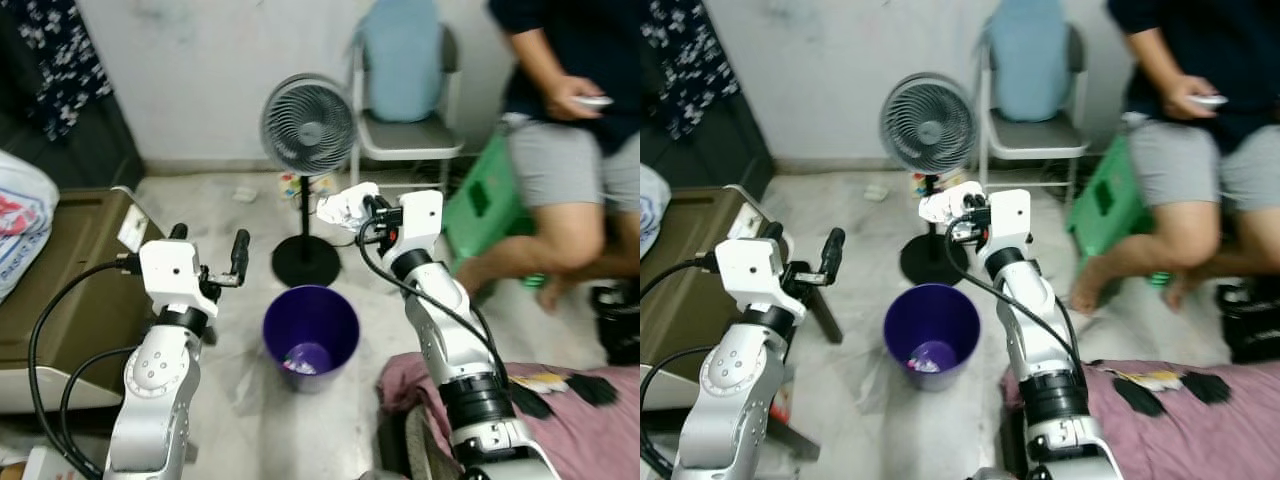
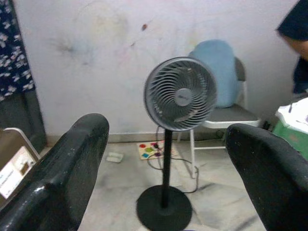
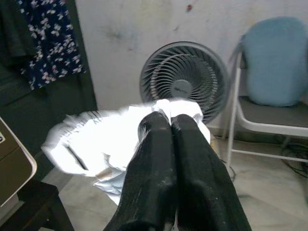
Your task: Clean up the room
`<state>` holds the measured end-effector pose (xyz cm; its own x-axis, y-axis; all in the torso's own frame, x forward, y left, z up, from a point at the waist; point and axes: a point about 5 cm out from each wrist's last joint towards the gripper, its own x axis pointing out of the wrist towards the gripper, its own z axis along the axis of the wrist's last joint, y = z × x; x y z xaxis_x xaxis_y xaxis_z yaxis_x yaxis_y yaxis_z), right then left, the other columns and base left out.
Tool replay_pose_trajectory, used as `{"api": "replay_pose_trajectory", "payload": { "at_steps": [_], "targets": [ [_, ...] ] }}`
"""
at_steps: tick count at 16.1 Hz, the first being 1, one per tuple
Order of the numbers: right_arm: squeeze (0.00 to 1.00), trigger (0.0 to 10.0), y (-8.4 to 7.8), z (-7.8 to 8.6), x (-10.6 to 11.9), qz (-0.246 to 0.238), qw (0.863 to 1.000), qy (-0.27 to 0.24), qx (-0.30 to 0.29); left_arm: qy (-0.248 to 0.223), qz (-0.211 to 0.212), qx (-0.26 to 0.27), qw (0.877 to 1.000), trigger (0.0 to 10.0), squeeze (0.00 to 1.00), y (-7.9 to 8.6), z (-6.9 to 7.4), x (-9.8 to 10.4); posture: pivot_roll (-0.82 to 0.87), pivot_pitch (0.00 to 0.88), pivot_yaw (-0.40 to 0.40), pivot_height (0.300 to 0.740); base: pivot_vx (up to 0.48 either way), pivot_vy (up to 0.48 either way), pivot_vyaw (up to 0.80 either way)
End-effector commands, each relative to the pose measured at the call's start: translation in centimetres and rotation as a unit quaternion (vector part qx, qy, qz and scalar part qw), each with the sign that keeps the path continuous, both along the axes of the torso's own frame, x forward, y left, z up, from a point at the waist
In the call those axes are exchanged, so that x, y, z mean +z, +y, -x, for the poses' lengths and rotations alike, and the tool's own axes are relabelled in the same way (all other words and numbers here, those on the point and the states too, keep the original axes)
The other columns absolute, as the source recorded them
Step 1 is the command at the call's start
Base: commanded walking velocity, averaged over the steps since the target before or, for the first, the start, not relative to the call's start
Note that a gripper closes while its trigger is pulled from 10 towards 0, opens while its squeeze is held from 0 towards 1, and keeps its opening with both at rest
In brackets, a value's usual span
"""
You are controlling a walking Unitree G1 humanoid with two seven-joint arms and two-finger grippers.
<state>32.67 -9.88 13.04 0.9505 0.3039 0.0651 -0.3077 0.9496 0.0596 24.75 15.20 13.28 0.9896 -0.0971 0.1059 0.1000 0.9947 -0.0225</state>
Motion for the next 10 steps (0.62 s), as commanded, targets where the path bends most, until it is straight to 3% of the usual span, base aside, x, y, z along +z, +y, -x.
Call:
{"api": "replay_pose_trajectory", "payload": {
  "at_steps": [1, 10],
  "targets": [
    [0.0, 10.0, 0.17, -0.14, 0.32, -0.002, 1.0, -0.006, 0.004, -0.008, -0.003, -0.003, 1.0, 10.0, 0.0, 0.04, 0.04, 0.39, -0.04, 0.0, -0.008, 0.74, 0.382, 0.0, 0.0],
    [0.0, 10.0, 0.42, -0.23, 0.33, -0.007, 1.0, -0.008, 0.009, -0.001, -0.006, 0.003, 1.0, 10.0, 0.0, 0.05, -0.08, 0.14, -0.03, 0.0, -0.006, 0.74, 0.394, 0.0, 0.0]
  ]
}}
